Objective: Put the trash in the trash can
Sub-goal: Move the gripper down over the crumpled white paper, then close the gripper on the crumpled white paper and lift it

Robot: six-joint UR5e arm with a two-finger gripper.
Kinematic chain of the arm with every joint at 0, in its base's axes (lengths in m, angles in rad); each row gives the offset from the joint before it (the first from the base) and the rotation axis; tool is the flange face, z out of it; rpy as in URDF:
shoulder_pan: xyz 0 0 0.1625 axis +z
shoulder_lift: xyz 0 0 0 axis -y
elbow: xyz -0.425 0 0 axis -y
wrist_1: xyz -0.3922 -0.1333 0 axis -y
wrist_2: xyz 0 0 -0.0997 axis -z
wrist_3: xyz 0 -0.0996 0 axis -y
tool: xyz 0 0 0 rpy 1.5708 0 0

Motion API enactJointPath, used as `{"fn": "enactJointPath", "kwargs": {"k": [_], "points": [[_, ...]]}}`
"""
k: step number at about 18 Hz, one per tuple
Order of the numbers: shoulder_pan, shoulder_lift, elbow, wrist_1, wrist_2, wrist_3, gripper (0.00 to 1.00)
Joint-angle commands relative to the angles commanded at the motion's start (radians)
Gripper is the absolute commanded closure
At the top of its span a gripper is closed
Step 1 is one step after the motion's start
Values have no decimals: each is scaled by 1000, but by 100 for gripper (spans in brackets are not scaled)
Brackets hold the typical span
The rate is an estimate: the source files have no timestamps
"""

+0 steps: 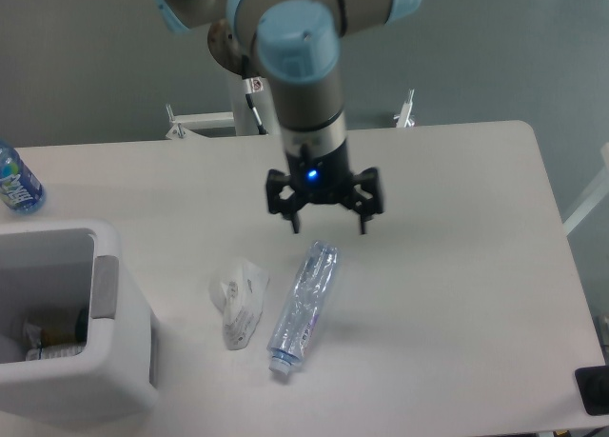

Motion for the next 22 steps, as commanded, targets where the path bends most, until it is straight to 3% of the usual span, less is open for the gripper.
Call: {"fn": "enactJointPath", "kwargs": {"k": [4,7,11,22], "points": [[-55,-52,-20,8,-18,-6,0],[-57,-80,-37,37,-104,-12,0],[-78,-121,-51,100,-112,-49,0],[-103,-186,-40,115,-112,-84,0]]}}
